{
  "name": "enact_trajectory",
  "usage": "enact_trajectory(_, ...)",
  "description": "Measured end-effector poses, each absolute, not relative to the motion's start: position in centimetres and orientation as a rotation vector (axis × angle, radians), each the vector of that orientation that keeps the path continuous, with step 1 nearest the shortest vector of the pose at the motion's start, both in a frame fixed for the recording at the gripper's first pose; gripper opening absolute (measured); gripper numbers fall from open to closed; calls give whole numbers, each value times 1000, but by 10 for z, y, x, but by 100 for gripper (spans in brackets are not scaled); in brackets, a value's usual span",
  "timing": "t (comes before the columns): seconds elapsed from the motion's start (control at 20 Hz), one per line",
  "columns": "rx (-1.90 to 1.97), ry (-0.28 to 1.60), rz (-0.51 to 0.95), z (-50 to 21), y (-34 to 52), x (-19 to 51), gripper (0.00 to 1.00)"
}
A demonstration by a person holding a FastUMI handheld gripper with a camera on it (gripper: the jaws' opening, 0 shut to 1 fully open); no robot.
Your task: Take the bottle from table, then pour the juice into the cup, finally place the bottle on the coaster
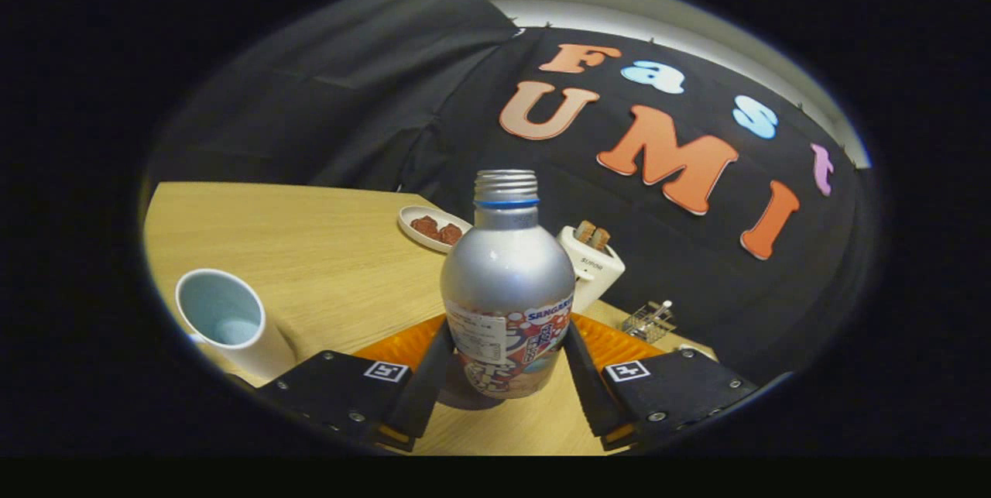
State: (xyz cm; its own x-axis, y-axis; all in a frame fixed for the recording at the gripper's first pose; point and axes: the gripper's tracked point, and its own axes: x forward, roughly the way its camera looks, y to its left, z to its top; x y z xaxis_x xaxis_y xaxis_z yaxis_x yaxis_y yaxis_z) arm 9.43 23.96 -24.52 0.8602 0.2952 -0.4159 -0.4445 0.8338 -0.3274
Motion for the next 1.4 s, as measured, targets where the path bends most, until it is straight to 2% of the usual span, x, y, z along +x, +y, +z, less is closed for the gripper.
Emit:
enact_trajectory(0.35,-151,471,348,-273,232,102,77)
enact_trajectory(0.95,-4,537,344,-290,235,97,78)
enact_trajectory(1.2,-4,541,345,-291,233,94,82)
enact_trajectory(1.4,16,530,352,-279,220,81,90)
